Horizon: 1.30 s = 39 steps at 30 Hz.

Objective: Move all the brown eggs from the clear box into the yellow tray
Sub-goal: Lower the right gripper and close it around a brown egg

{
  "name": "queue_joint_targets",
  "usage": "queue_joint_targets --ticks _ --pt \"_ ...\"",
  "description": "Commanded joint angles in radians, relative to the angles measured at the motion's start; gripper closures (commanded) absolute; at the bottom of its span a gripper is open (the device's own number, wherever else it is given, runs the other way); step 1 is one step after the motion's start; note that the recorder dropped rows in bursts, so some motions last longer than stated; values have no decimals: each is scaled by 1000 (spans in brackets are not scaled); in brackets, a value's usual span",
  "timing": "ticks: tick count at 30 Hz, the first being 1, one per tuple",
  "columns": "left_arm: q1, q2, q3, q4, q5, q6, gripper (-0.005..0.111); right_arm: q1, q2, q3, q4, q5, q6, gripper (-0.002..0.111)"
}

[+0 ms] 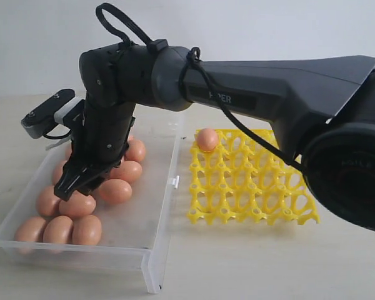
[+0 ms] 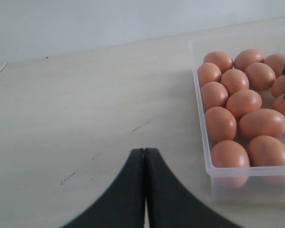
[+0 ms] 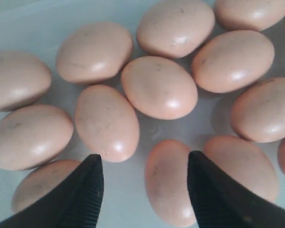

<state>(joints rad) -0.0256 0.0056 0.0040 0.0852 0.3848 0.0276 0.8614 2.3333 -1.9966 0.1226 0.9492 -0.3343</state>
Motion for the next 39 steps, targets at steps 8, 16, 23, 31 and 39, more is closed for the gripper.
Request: queue_joint_targets --ticks 8,16,23,31,39 --pt "-5 -6 -4 -5 -6 -3 107 -36 9 2 -34 22 -33 55" --pt "-5 -6 -4 -5 -6 -3 107 -38 29 2 -28 35 -29 55" --pt "-5 -6 -4 -5 -6 -3 107 -38 54 2 -28 28 -32 55" --pt "-5 -6 -4 -5 -6 -3 107 -38 89 2 -26 16 -32 55" --pt "-5 -6 -4 -5 -6 -3 107 -38 102 2 -22 5 -32 59"
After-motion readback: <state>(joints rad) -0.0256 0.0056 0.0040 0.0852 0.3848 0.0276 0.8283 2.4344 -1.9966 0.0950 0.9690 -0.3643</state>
